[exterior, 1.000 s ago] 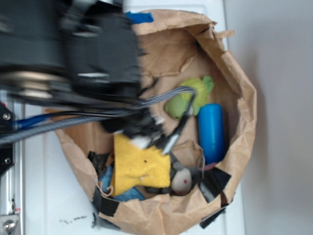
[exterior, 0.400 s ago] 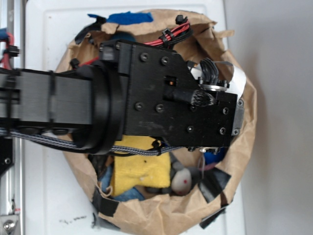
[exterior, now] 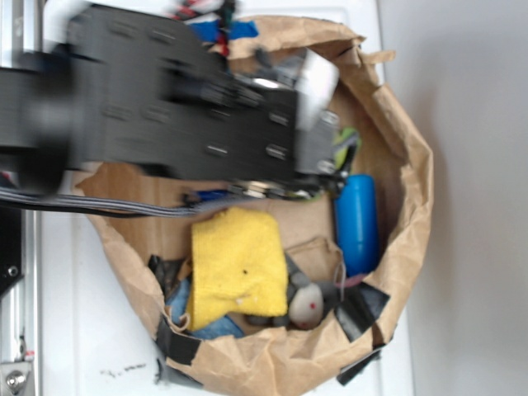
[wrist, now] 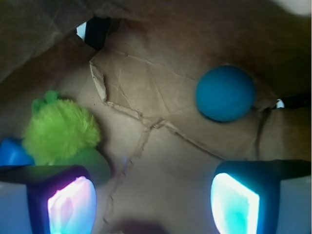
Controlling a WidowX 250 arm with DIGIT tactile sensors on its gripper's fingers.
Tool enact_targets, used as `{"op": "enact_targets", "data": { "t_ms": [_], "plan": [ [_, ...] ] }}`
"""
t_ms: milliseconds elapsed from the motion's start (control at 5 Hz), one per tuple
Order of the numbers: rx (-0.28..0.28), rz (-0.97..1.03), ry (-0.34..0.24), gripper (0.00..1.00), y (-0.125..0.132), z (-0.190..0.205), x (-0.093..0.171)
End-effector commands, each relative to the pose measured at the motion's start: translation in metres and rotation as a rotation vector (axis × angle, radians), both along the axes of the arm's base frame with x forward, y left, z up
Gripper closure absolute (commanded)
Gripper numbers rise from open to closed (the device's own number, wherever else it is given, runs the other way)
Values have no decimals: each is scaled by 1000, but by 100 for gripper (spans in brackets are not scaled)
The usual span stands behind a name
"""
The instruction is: Grab the blue ball.
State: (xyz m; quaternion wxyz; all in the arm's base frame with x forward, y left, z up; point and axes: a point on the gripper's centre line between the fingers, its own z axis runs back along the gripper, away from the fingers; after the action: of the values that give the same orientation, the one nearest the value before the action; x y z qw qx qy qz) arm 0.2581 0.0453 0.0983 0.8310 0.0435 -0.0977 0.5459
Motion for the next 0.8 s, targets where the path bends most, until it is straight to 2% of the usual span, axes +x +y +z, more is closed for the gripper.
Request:
{"op": "enact_targets", "data": {
  "t_ms": [0, 400, 600],
  "plan": [
    [11, 37, -31, 0, 21, -2, 1],
    [22, 73, -1, 0, 22, -3, 3],
    [46, 169, 67, 0, 23, -4, 1]
  ]
}}
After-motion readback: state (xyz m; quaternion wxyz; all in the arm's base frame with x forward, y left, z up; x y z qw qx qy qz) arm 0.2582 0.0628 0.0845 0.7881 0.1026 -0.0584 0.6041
